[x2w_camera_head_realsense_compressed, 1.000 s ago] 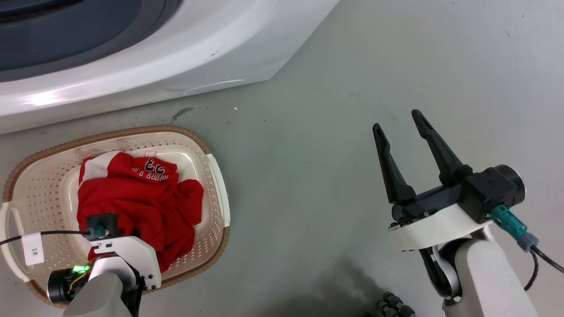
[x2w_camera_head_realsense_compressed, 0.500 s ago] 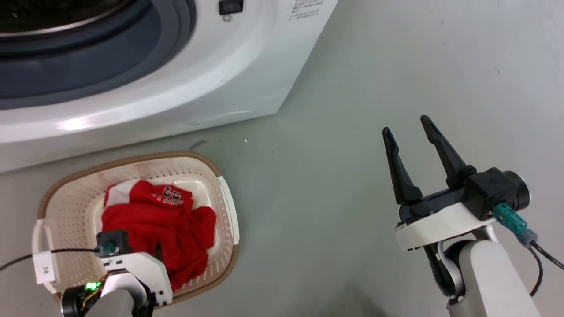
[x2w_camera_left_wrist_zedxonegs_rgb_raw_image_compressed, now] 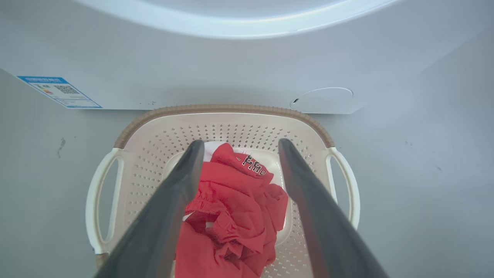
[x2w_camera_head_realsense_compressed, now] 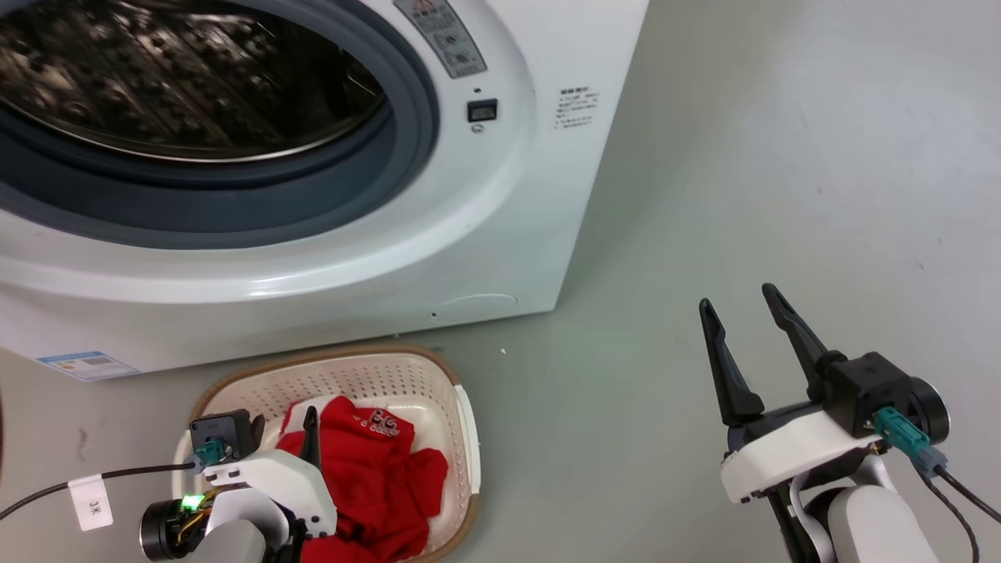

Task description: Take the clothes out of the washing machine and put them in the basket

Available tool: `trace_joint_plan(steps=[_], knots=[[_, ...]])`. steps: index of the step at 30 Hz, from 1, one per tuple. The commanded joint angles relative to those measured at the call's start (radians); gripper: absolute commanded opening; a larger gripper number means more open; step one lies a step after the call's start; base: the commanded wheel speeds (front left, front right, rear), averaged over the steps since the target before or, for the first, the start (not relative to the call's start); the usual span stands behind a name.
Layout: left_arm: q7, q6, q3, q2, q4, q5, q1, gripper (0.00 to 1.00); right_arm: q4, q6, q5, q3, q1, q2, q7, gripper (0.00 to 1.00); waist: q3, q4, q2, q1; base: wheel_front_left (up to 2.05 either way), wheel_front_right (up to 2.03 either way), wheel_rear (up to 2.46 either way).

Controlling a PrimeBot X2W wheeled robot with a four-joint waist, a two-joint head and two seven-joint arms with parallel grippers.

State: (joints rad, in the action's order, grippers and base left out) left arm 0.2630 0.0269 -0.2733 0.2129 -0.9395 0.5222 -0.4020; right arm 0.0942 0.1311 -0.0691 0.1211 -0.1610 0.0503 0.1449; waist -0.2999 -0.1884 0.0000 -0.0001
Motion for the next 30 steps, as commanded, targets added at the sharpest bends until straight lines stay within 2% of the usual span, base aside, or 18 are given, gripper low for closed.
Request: trace_joint_plan(steps=[1,7,22,30], knots=[[0.002,0.005,0.016,-0.003,0.029,-0.018,0.026,1.00,-0.007,-0.001,0.007,-0.007,0.019,0.000,-0.008,1.00,0.054,0.042,0.0000,0.0001,0.00,0.00,0.00],[0.002,0.031,0.082,-0.022,0.187,-0.099,0.080,1.00,-0.022,-0.001,0.012,-0.027,0.056,0.000,-0.028,1.00,0.101,0.073,0.0000,0.0001,0.00,0.00,0.00],[0.002,0.020,0.168,-0.076,0.660,-0.300,0.145,1.00,-0.058,-0.001,0.034,-0.070,0.108,-0.001,-0.055,1.00,0.157,0.159,0.0000,0.0001,0.00,0.00,0.00],[0.002,0.025,0.179,-0.062,0.835,-0.365,0.211,1.00,-0.077,-0.001,0.064,-0.089,0.139,0.000,-0.063,1.00,0.207,0.181,0.0000,0.0001,0.00,0.00,0.00]])
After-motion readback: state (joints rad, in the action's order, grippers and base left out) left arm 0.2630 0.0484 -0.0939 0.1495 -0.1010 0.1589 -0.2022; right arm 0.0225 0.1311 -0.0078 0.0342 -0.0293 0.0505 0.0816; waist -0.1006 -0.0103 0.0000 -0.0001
